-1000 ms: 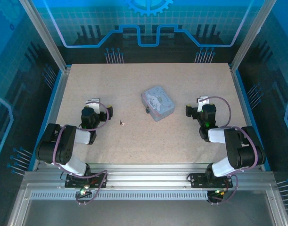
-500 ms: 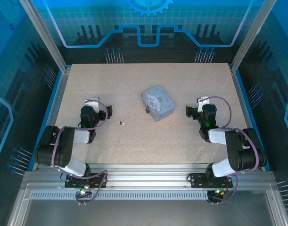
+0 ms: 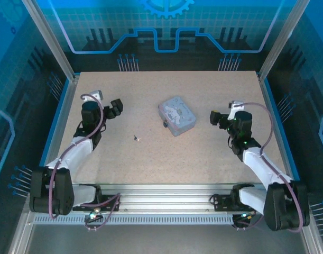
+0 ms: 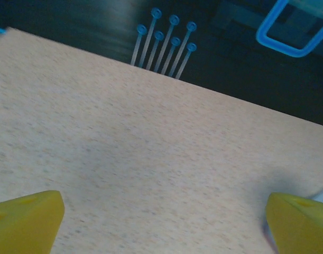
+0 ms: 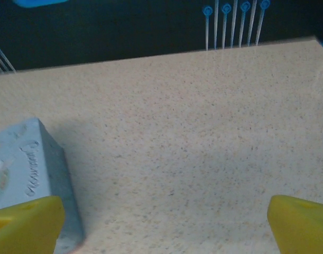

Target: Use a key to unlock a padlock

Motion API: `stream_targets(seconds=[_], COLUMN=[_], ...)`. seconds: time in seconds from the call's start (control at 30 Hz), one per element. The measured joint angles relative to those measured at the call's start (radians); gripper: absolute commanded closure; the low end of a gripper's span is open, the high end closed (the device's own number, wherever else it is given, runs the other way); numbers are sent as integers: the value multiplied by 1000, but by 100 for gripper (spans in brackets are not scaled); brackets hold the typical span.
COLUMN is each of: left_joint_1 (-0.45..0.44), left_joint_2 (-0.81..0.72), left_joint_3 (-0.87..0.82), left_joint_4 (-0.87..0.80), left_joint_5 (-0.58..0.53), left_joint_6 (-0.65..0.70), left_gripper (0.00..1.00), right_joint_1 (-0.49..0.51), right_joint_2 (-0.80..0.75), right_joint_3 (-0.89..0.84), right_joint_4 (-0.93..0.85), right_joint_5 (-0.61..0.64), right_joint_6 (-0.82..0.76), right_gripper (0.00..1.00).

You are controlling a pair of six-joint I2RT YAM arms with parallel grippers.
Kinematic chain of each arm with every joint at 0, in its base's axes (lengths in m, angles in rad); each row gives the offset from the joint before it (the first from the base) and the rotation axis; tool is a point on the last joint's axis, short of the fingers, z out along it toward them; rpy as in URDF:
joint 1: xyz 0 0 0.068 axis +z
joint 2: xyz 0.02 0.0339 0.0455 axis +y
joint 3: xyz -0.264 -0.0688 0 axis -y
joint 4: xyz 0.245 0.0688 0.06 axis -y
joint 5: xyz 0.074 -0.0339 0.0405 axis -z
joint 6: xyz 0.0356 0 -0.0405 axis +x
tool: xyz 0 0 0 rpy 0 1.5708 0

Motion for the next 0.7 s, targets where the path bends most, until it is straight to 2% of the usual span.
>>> stream_targets(seconds=[0.13,0.23,0.53,0.7], left_joint_1=[-4,-39,-215,-281], left_joint_2=[55,138,401,573], left_joint_3=[94,191,462,648], left_joint_4=[-84,-149,-296,-384], left_joint_5=[140,206,283,291], left_joint_6=[-68,-87,-85,-78], left_gripper=[1,1,1,2], right_joint_1=[-68,-103,-86,-18], right_joint_2=[-48,-80,-182,-217], right_joint_3=[135,138,69,34], right_joint_4=[-211,-291,-469,-500], right_joint_5=[-53,-129,-333,-401], right_joint_6=[171,237,320,333], right_gripper=[0,0,0,0])
